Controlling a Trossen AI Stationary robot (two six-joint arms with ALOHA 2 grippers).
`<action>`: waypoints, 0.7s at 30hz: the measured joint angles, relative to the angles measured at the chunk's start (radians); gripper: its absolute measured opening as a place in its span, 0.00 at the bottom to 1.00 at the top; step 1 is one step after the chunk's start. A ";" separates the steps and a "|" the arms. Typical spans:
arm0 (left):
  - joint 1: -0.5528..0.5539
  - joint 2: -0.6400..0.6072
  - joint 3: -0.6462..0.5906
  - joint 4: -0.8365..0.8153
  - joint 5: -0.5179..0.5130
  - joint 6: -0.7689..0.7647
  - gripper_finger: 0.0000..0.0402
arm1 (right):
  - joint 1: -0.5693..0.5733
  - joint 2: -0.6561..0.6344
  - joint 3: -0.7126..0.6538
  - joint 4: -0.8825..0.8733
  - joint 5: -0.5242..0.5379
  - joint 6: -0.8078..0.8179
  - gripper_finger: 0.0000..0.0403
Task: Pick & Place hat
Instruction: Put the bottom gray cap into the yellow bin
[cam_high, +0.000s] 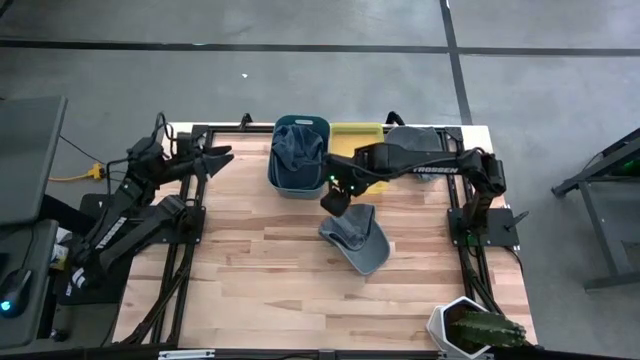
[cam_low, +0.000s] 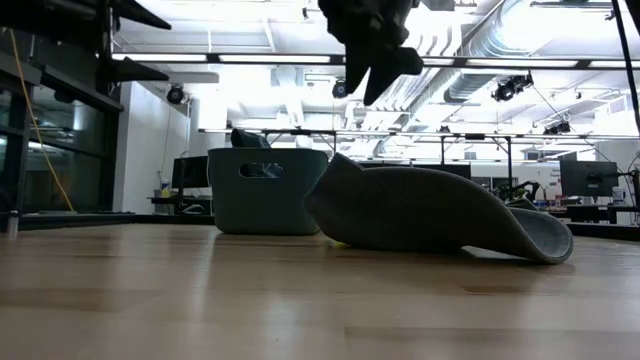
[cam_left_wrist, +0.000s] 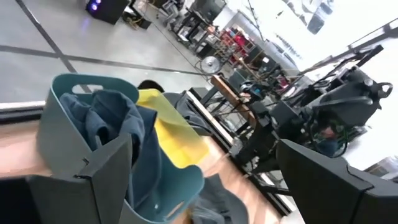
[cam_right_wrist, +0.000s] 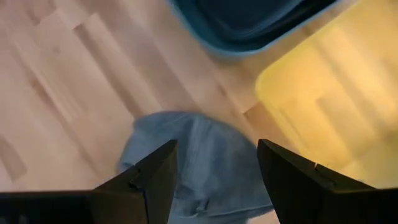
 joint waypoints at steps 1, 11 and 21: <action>0.000 -0.005 -0.003 -0.001 0.004 -0.009 0.85 | 0.010 0.000 0.000 0.000 -0.007 -0.001 0.53; -0.025 -0.006 -0.003 -0.024 0.068 -0.044 0.85 | 0.130 -0.116 -0.326 0.265 -0.046 0.196 0.52; -0.268 -0.003 -0.003 -0.037 -0.061 -0.072 0.85 | 0.226 -0.403 -0.698 0.303 0.010 0.544 0.50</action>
